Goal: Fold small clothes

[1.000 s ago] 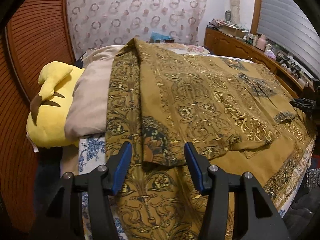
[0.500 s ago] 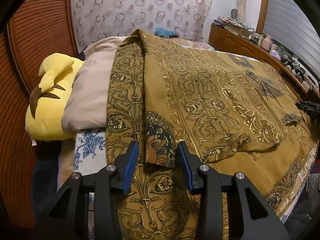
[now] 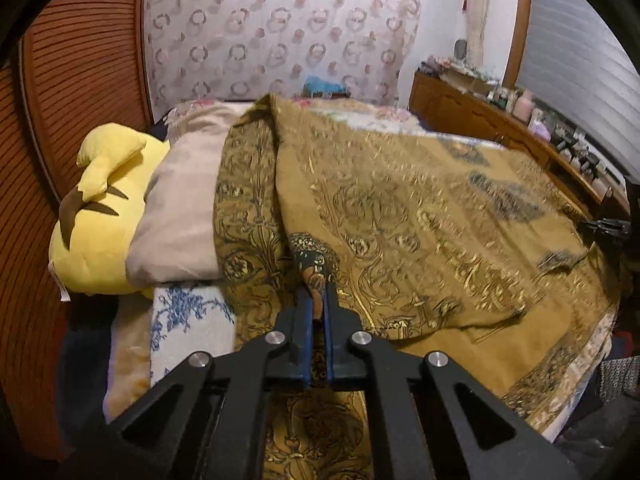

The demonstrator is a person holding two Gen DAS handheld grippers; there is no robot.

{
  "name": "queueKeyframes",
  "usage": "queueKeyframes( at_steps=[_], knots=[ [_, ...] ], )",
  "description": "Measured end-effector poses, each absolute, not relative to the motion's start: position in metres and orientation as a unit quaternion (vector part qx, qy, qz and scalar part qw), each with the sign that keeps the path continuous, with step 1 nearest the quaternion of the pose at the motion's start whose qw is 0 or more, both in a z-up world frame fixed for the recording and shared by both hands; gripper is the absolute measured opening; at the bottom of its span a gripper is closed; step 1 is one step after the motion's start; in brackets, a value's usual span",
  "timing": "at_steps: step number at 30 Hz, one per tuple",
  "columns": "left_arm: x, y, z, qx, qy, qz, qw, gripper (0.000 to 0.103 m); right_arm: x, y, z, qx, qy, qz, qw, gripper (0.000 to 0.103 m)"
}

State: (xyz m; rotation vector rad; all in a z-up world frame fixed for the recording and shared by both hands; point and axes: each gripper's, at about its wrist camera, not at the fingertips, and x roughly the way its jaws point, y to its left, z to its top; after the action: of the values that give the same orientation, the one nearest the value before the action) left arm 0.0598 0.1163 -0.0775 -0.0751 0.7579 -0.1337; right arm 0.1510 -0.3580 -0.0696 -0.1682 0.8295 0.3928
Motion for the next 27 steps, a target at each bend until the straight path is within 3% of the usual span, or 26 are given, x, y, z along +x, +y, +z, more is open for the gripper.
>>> queueKeyframes(
  at_steps=[11, 27],
  knots=[
    [0.043, 0.127, -0.044, -0.046, 0.324, -0.067, 0.943, 0.002, 0.131, -0.366, -0.025, -0.045, 0.345, 0.207, 0.914, 0.003],
    [-0.001, 0.152, -0.062, -0.100, 0.318, -0.069, 0.940, 0.002, 0.087, -0.374, -0.021, -0.063, 0.359, 0.216, 0.906, 0.003]
  ],
)
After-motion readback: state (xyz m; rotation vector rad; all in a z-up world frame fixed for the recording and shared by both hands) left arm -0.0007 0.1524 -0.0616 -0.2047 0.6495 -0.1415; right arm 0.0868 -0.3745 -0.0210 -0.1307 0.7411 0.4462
